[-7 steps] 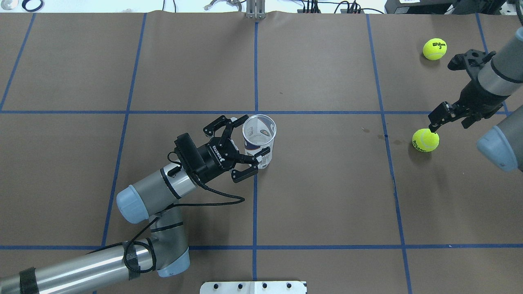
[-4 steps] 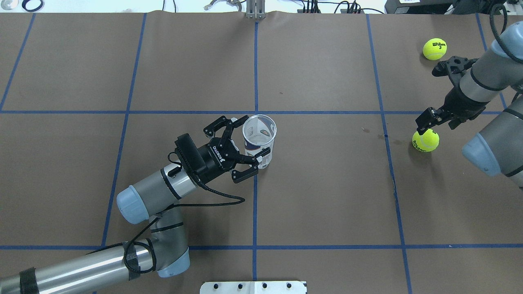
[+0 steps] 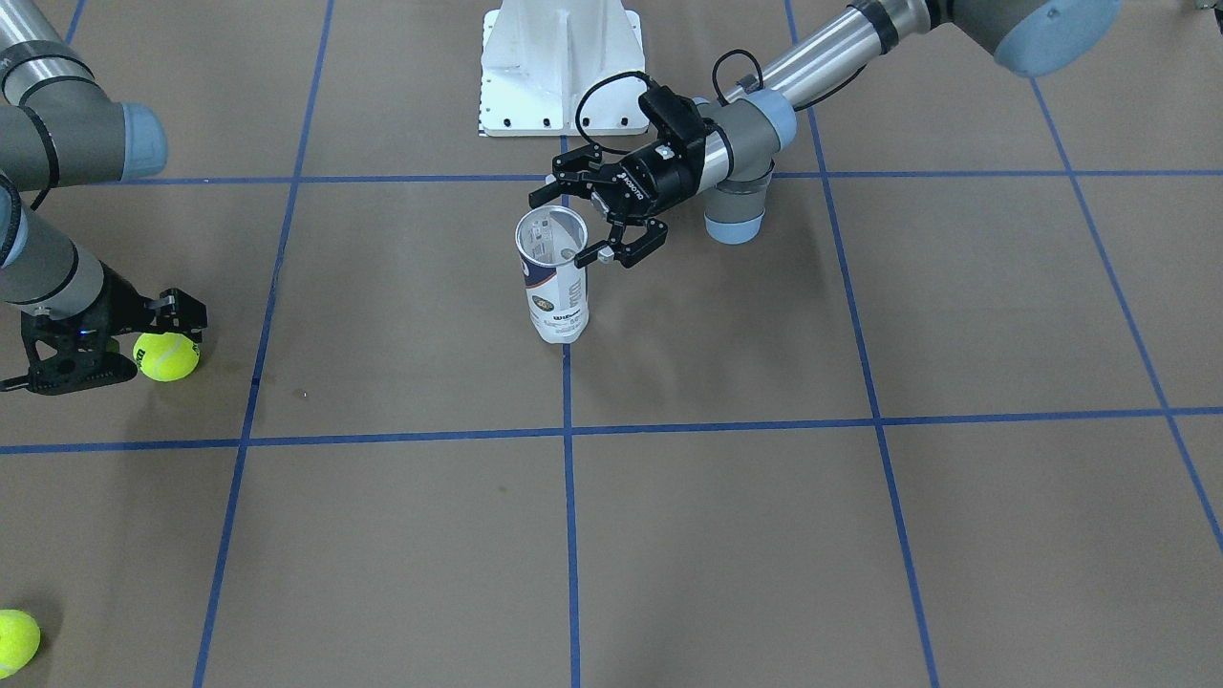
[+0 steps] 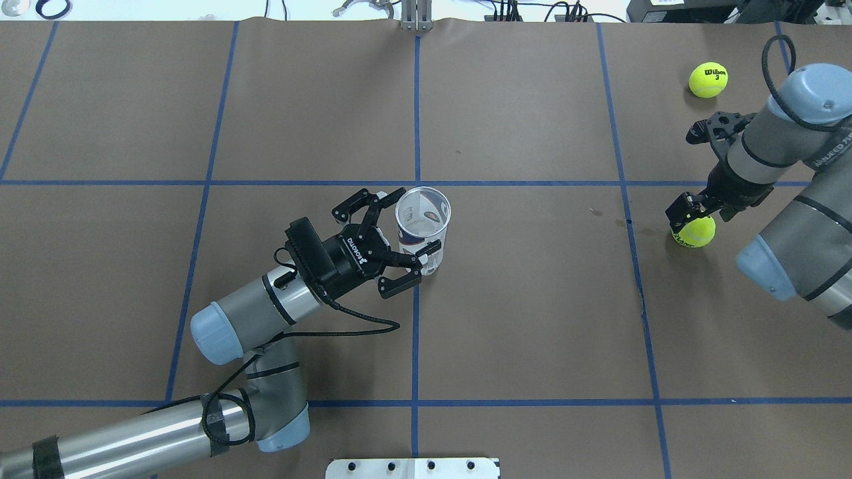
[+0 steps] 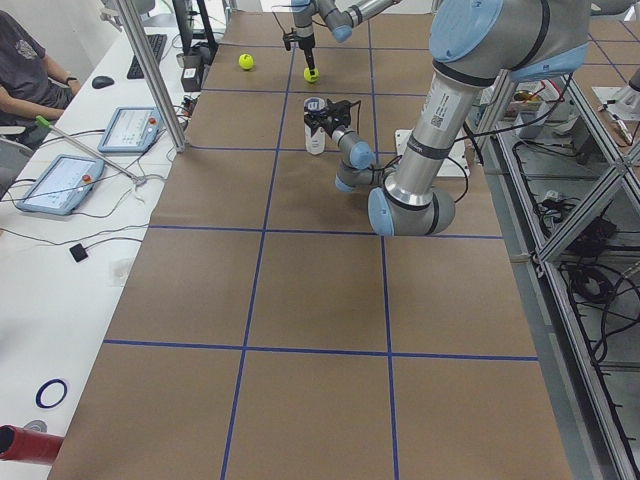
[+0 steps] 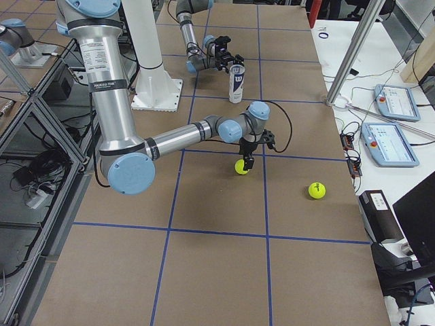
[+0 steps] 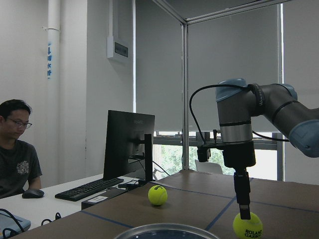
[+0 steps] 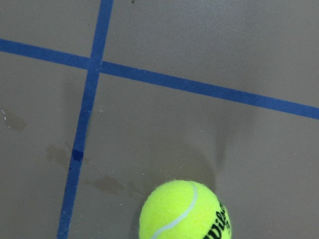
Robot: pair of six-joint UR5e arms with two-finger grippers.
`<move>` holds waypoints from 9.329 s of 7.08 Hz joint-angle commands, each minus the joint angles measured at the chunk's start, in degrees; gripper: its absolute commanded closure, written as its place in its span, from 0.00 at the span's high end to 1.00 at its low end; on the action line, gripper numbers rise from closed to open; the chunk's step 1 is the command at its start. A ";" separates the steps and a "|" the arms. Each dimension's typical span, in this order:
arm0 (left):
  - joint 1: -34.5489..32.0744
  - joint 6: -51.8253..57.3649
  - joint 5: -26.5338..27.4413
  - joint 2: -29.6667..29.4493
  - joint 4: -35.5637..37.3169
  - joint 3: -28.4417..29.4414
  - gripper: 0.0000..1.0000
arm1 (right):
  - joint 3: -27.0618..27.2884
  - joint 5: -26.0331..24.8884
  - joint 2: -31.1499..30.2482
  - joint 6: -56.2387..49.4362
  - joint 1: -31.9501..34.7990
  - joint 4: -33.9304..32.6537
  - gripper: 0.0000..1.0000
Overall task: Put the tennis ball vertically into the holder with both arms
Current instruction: 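Close the right gripper on the yellow ball and lift it, then carry the ball with the right gripper above the can's opening, then open the right gripper to drop the ball into the can, then move the right gripper toward the farther yellow tennis ball, then close the right gripper on the second yellow ball, then lift the ball with the right gripper and carry it above the can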
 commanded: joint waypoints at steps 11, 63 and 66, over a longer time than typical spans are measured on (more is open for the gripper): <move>0.00 0.00 0.26 -0.27 1.32 -0.09 0.99 | 13.77 1.58 29.54 36.71 -8.26 -22.83 0.00; -1.14 0.00 0.97 -0.27 4.03 -0.70 0.99 | 14.43 -8.35 20.78 48.24 -3.95 -12.97 0.00; -1.14 0.00 0.97 -0.44 4.22 -0.79 0.99 | 18.60 -7.38 24.28 57.83 -9.41 -13.06 0.00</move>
